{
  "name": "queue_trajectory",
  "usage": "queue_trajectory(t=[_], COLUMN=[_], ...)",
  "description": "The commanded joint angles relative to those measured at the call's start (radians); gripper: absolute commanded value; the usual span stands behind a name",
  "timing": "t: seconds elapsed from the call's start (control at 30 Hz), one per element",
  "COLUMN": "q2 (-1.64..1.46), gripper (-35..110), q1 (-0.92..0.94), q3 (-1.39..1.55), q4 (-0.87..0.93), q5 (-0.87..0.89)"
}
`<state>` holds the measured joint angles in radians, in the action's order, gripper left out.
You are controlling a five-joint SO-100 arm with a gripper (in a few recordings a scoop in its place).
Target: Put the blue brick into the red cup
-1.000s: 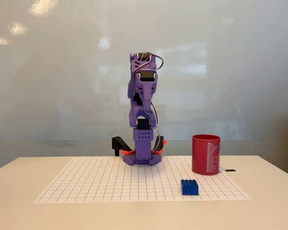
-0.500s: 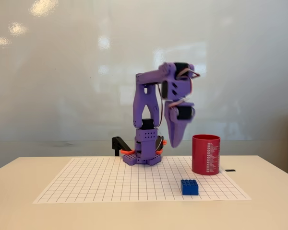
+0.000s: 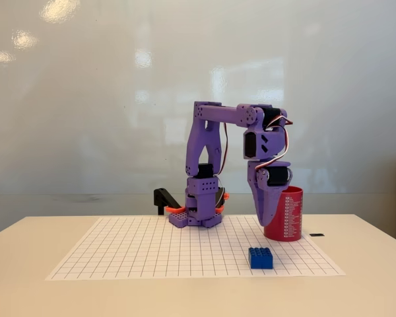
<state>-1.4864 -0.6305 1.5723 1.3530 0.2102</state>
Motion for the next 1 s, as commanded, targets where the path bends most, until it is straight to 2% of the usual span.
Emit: queue_trajectory(t=[0.0, 0.23, 0.5, 0.53, 0.67, 0.97], q2=[-0.109, -0.215, -0.23, -0.227, -0.239, -0.126], gripper=[-1, -1, -1, 3, 54, 56], q1=[-0.005, 0.04, 0.049, 0.051, 0.055, 0.052], q3=[0.098, 0.342, 0.354, 0.354, 0.405, 0.439], q4=[-0.092, -0.262, -0.258, -0.244, -0.224, -0.21], q5=[0.077, 0.17, 0.132, 0.141, 0.143, -0.002])
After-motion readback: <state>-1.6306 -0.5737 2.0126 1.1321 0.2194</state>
